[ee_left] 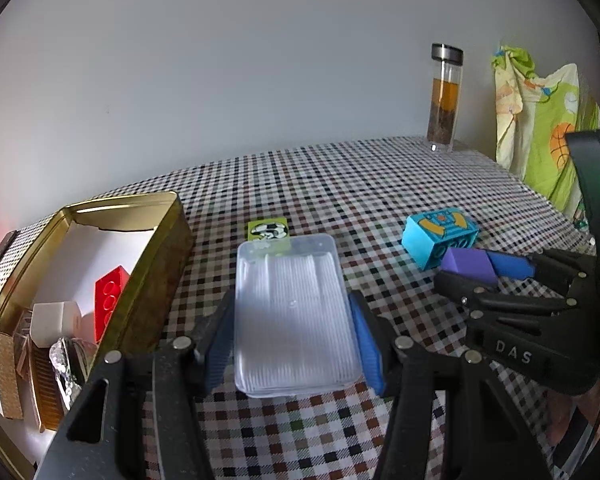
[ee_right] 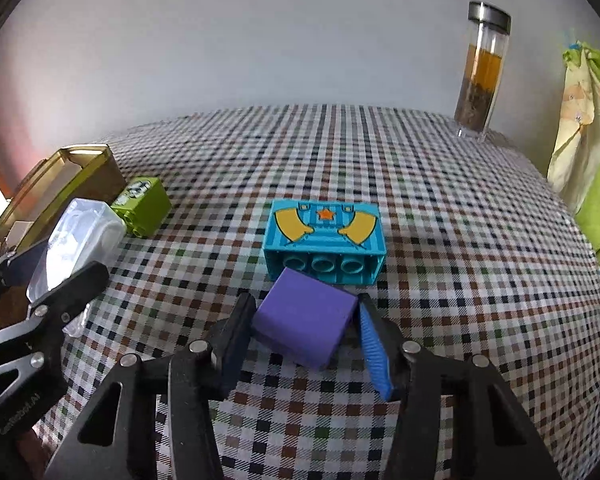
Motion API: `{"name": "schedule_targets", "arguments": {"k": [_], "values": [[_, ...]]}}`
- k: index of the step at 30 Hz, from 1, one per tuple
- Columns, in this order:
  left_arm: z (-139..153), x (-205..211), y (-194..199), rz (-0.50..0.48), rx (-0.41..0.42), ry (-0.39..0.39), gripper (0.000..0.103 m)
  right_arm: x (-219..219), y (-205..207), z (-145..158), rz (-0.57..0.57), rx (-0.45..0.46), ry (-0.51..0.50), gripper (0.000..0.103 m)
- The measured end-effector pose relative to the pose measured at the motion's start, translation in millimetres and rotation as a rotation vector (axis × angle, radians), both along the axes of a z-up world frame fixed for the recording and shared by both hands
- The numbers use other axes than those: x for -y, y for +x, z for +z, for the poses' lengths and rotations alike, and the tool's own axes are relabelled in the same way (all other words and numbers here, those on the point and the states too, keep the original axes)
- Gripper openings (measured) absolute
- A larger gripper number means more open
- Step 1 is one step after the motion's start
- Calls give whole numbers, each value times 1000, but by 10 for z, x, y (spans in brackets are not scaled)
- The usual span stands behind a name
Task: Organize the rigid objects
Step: 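Grasp the clear plastic box with the left tool while the right tool grasps the purple cube, then lift the plastic box with the left tool while the right tool lifts the purple cube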
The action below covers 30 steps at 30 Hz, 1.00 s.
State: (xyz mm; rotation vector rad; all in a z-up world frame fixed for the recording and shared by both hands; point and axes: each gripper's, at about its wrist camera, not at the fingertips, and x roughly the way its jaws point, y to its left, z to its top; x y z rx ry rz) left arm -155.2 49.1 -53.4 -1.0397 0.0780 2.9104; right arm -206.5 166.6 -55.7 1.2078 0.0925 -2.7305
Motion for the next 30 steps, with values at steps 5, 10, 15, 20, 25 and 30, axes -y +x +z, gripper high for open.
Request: {"name": "schedule_targets", "arguments": {"k": [5, 10, 15, 20, 25, 30], "values": [[33, 9, 59, 1, -33, 7, 54, 17, 123, 111, 8, -91, 7, 53], [57, 20, 81, 10, -51, 11, 54, 45, 208, 184, 19, -149, 4, 53], [83, 21, 124, 15, -74, 10, 54, 53, 293, 239, 24, -211, 13, 53], [107, 10, 163, 15, -94, 7, 54, 61, 395, 301, 19, -268, 10, 53], [127, 2, 212, 20, -117, 4, 54, 45, 476, 345, 11, -309, -3, 53], [148, 7, 249, 24, -136, 4, 54, 52, 561, 388, 9, -356, -2, 53]]}}
